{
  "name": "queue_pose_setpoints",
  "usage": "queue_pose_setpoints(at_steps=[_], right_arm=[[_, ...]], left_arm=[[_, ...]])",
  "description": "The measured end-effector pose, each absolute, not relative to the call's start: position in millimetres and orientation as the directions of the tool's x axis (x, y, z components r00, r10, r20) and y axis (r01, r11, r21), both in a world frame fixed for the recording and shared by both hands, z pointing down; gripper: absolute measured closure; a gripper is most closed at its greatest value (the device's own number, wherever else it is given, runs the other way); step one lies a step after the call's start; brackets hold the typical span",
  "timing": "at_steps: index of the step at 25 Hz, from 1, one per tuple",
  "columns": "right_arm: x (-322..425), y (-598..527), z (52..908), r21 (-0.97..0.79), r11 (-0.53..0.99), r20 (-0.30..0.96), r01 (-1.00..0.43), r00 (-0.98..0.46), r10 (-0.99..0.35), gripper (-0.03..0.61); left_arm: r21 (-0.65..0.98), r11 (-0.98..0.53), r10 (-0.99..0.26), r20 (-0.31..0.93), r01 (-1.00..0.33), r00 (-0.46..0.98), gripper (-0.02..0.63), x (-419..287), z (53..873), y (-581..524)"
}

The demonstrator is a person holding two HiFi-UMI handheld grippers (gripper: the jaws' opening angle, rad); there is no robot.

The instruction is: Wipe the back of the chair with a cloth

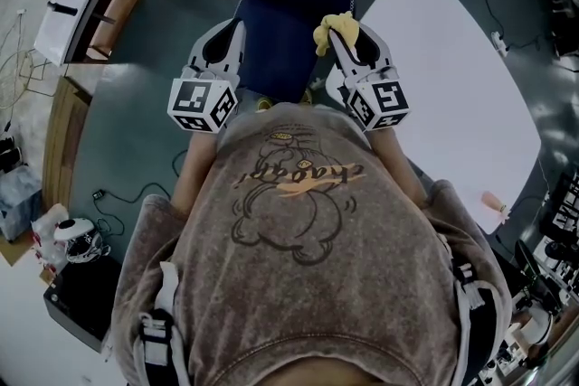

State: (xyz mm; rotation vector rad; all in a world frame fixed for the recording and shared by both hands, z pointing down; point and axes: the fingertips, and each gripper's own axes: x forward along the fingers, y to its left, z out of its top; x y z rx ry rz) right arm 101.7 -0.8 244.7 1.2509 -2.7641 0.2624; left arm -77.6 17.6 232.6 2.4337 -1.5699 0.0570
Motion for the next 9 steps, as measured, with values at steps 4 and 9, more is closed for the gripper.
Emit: queue_pose_setpoints(at_steps=[4,9], right_arm=[[101.4,-0.9,243.5,-0.117,0.656,0.154,-0.745,-0.666,-0.73,0.41],[105.5,-2.4,241.8,-0.118,0.66,0.153,-0.742,-0.67,-0.727,0.41]], left_arm=[[0.183,-0.393,-0.891,0.167,-0.901,0.422,0.604,-74.4,234.0,18.0],[0.183,-0.392,-0.89,0.172,-0.902,0.422,0.604,-68.8,233.9,17.6]])
